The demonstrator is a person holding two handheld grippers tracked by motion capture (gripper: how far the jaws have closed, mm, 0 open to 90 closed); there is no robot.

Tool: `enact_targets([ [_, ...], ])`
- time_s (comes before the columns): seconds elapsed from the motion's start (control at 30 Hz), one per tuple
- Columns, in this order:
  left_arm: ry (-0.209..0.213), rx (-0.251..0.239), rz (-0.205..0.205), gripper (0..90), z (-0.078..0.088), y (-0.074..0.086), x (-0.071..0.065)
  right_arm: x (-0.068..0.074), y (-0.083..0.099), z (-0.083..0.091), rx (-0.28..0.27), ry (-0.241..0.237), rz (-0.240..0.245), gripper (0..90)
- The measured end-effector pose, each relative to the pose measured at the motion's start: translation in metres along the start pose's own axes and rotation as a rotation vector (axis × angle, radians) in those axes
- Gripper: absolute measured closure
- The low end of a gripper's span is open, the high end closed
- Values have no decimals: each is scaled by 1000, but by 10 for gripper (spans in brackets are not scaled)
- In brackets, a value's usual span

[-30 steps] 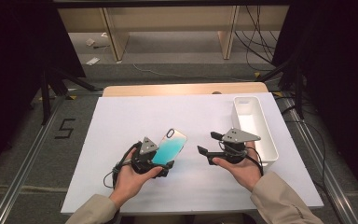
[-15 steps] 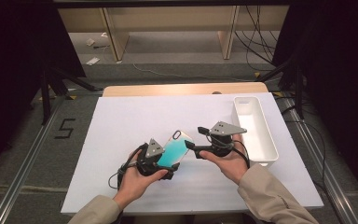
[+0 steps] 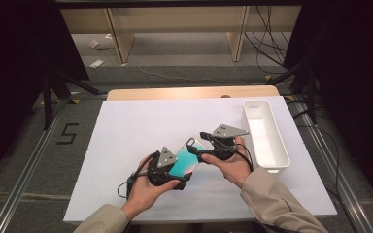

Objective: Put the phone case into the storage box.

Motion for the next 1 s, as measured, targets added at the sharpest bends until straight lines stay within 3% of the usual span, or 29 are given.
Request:
enact_targets([
  [0.27,-4,-11,-8,170,0,-1,-1,-7,3,-4,6,-4,-56,346],
  [0.3,-4,-10,-7,170,0,-1,-1,-8,5,-5,11,-5,-60,396],
  [0.7,-3,-28,-9,171,2,-2,-2,-10,6,-6,10,-35,-122,524],
  [1.0,-7,-31,-17,171,2,-3,-2,-14,7,-6,-5,-47,-182,548],
])
Point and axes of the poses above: each handheld gripper's, and its own axes: z roughly backward along the jaws, y roughly out of its underside, x roughly to its left, the point moved 2 cm from there along -z, roughly forward along the jaws, and after that the axes turned 11 degrees about -y, right-handed, at the moved point
